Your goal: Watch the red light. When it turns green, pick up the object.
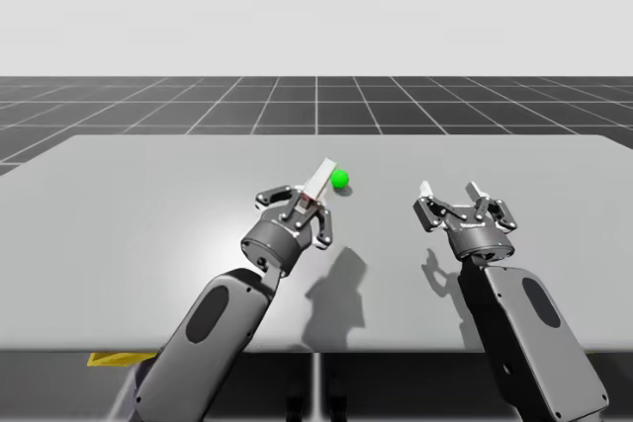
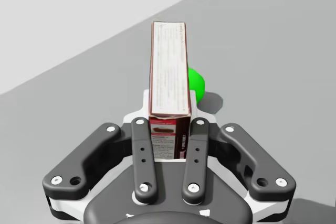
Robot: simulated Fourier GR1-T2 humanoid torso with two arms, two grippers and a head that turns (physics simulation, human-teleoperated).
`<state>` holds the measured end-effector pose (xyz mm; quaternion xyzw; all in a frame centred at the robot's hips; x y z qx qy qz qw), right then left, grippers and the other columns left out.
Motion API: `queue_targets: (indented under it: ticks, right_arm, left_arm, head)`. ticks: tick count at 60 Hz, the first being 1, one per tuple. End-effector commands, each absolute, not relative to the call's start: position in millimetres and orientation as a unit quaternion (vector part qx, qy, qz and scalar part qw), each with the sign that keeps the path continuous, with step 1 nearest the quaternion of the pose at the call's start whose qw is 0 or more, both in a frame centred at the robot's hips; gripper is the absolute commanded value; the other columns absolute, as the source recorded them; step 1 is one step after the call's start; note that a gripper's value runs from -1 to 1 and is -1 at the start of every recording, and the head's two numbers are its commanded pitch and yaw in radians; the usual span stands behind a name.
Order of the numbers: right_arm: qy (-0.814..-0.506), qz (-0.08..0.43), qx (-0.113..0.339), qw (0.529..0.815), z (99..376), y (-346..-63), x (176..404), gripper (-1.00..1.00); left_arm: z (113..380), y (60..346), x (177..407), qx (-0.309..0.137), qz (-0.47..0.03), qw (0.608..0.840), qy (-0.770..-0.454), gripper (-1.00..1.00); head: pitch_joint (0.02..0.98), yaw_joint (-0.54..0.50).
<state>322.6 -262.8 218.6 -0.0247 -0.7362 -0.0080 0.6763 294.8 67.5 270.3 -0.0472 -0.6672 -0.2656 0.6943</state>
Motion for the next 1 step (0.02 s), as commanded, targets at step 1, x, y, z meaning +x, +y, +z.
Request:
queue_targets:
  ticks: [1]
  right_arm:
    - [-0.736, -0.008, -0.025, 0.676, 218.3, -263.1, 322.8, -1.0]
  left_arm:
    - [322.4, 63.0, 300.4, -0.058, -0.288, 0.643, -0.707, 1.0]
  head:
    - [0.43, -0.09]
